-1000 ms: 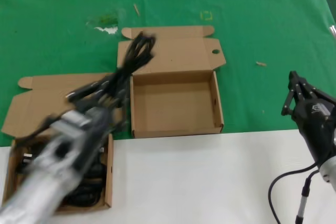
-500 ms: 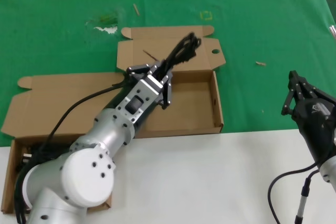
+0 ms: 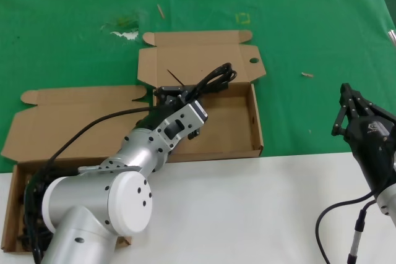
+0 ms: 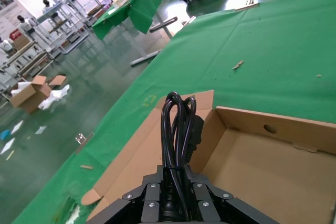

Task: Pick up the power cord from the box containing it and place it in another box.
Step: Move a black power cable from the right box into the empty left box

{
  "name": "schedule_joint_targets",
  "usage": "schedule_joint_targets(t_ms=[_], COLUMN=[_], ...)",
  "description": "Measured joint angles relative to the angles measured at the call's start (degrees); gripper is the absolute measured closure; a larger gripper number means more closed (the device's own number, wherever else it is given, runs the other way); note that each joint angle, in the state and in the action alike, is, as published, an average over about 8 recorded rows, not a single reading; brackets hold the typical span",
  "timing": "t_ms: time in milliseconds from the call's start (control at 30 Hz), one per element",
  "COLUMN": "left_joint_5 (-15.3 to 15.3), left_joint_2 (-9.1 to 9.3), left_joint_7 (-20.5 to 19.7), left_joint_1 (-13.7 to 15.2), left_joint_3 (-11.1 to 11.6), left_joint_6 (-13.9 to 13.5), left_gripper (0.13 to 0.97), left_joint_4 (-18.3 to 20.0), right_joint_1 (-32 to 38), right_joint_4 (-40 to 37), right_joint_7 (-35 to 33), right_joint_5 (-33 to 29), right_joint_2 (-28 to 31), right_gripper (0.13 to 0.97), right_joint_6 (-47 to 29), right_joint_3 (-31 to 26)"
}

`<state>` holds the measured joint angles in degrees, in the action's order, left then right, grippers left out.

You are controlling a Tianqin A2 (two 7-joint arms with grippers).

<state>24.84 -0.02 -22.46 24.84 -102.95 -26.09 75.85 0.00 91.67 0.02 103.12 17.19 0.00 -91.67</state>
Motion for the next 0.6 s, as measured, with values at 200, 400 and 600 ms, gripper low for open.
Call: schedule_joint_targets(t_ms=[200, 400, 600], left_joint_5=[0.7, 2.0, 3.1], left_joint_2=[0.01, 0.01, 0.00], left_joint_7=[0.4, 1.1, 1.9], left_joint_1=[1.1, 1.7, 2.0], left_joint_3=[-0.6, -0.5, -0.2], left_joint_6=[1.1, 0.9, 0.7], left_gripper=[0.891, 0.872, 0.841], left_joint_4=[-2.3, -3.2, -3.8], right_joint_1=[0.0, 0.0, 0.0], right_joint_4=[0.0, 0.0, 0.0], right_joint_7=[0.0, 0.0, 0.0], right_joint_5=[0.0, 0.0, 0.0], right_joint_2=[0.0, 0.0, 0.0], right_gripper=[0.957, 0.957, 0.957], right_joint_6=[0.0, 0.0, 0.0], right_joint_3=[0.0, 0.0, 0.0])
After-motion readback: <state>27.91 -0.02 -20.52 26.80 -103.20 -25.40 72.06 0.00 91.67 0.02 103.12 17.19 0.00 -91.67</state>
